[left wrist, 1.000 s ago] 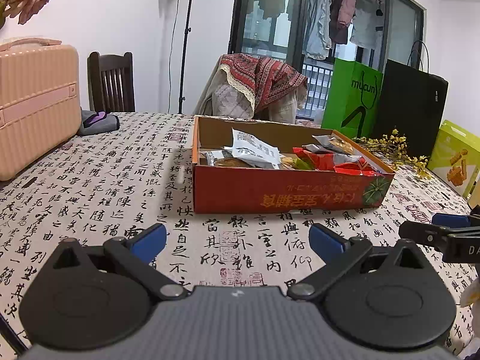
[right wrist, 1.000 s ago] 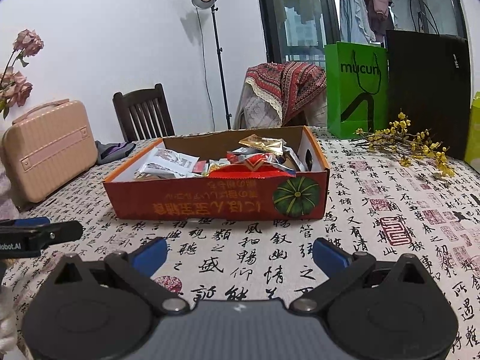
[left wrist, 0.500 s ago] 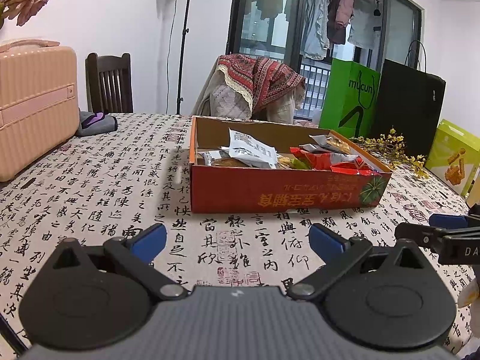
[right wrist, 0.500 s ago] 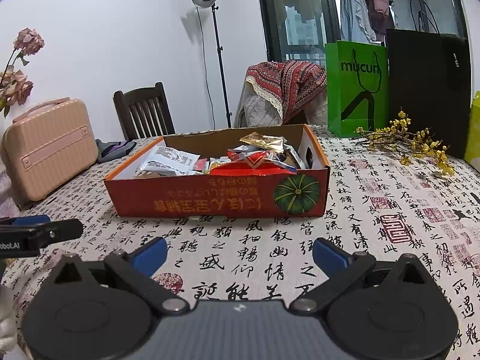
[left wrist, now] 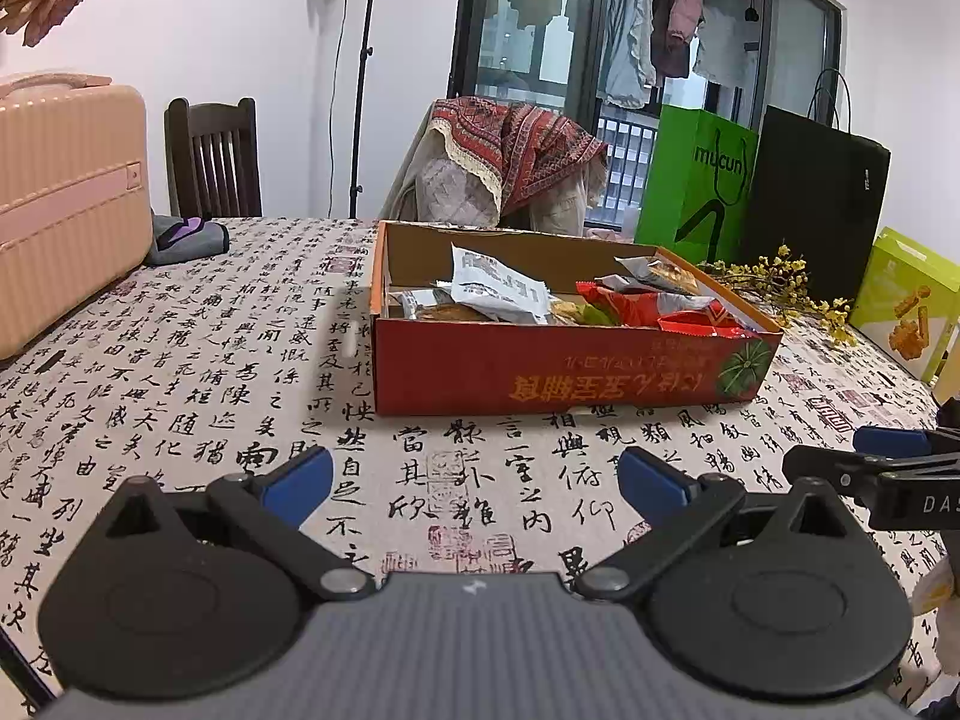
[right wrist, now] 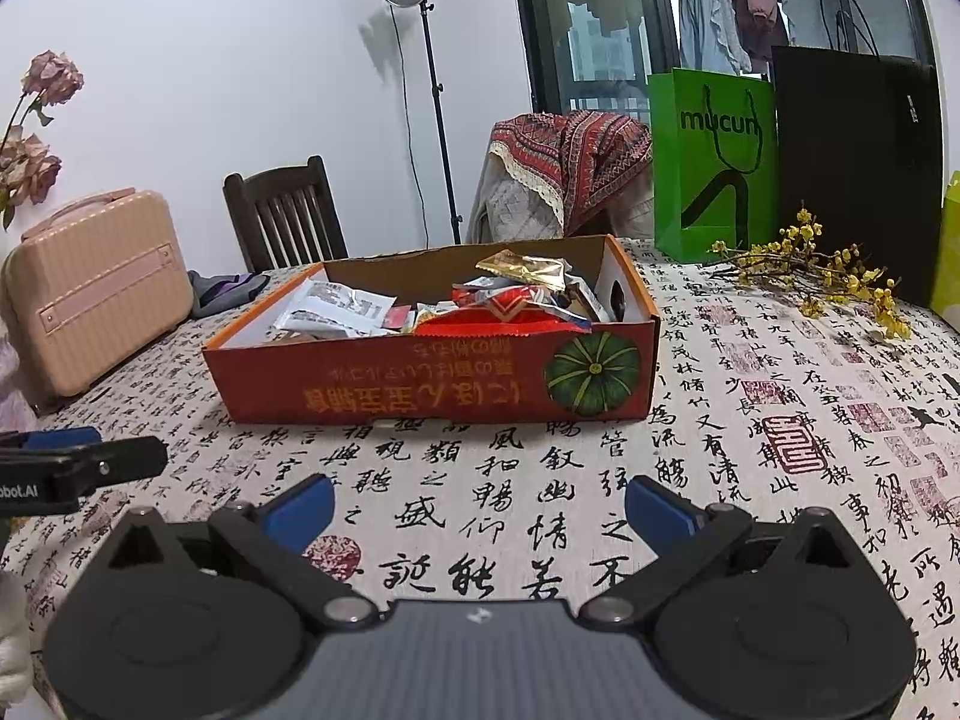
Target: Organize snacks
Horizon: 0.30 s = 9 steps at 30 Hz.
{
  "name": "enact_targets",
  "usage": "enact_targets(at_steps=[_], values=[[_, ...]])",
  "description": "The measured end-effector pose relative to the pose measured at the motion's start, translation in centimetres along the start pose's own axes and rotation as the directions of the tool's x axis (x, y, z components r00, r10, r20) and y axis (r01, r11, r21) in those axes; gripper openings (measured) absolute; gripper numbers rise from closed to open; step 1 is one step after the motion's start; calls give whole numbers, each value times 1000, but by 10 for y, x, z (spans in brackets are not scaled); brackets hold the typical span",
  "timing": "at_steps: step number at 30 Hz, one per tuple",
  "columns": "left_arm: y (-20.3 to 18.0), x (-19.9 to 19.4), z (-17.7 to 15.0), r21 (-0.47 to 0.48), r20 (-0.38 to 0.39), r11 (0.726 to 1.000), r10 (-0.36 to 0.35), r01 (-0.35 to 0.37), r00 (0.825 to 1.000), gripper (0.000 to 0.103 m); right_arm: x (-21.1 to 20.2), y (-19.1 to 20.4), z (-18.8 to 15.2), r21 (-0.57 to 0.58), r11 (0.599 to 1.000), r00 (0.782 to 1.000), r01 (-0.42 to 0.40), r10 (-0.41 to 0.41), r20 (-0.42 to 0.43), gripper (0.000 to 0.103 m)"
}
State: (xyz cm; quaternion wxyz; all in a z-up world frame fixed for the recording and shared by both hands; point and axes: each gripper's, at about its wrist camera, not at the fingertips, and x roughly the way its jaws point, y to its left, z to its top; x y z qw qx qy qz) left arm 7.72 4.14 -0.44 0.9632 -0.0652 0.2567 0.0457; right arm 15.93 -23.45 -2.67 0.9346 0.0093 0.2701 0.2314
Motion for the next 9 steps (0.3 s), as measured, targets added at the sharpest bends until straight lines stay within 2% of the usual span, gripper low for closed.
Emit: enact_targets(at_steps=[9], values=[[3,-2,0,-18,7,1000,3,-2,1000,103,2,-1,-2,0,1000,1000,-1,1,-10,103]])
